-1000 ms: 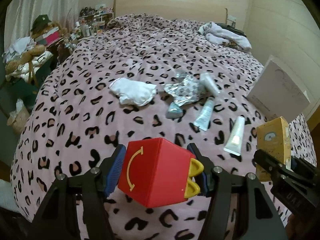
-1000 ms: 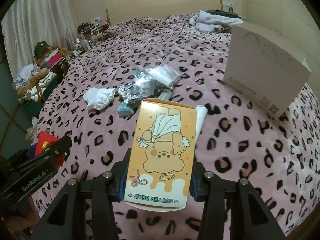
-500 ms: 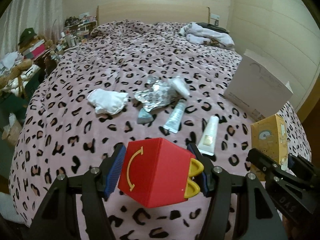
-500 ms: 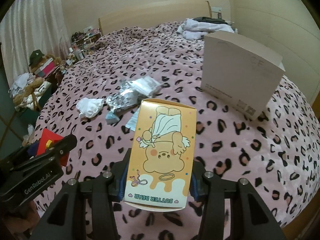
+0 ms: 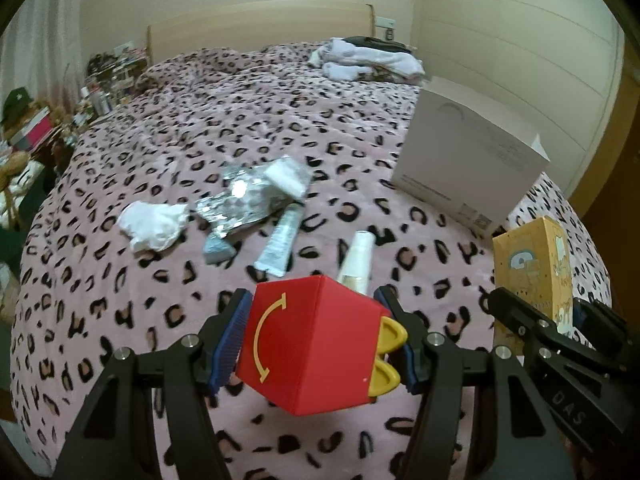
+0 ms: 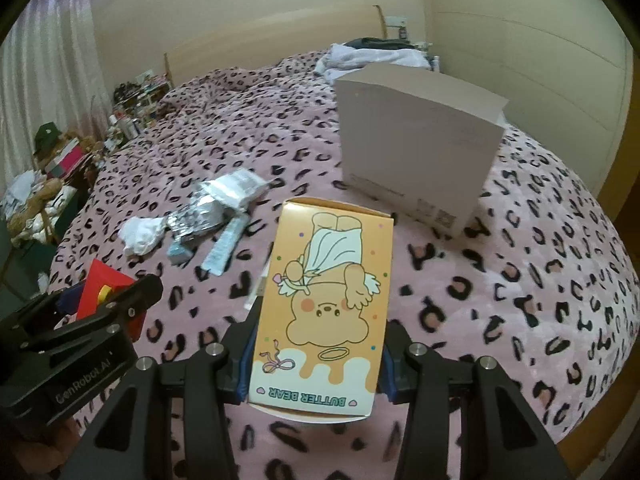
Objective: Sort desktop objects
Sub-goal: 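Lift and carry the red cube box and yellow cartoon box toward the white JINCE box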
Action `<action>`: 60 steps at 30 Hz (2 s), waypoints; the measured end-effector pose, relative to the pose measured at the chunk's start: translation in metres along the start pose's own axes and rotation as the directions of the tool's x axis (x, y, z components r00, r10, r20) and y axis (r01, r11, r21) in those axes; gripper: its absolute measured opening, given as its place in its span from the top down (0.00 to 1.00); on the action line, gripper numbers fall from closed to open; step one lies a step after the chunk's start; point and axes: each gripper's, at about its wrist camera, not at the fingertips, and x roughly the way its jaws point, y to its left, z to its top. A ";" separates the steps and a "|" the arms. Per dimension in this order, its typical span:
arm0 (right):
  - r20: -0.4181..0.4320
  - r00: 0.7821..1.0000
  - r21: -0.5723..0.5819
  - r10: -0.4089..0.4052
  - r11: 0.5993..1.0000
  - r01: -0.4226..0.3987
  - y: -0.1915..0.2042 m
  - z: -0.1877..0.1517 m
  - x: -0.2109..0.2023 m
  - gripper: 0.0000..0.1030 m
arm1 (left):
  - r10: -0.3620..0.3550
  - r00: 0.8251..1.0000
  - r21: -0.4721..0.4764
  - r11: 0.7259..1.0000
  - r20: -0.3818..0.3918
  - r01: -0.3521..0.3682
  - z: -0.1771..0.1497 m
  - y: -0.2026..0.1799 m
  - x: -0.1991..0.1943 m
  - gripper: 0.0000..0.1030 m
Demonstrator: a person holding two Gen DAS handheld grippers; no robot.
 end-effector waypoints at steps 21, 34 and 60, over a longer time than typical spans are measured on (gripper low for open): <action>0.009 0.992 0.114 -0.126 0.986 0.125 -0.079 0.009 0.012 0.54 | -0.139 0.989 0.138 0.980 -0.043 0.144 0.031 -0.082 0.054 0.38; 0.000 0.985 0.136 -0.173 0.976 0.171 -0.106 0.012 0.025 0.54 | -0.172 0.983 0.198 0.963 -0.060 0.181 0.039 -0.117 0.078 0.38; 0.056 0.976 0.130 -0.211 0.971 0.202 -0.126 0.045 0.030 0.54 | -0.212 0.977 0.255 0.944 -0.013 0.209 0.082 -0.145 0.088 0.38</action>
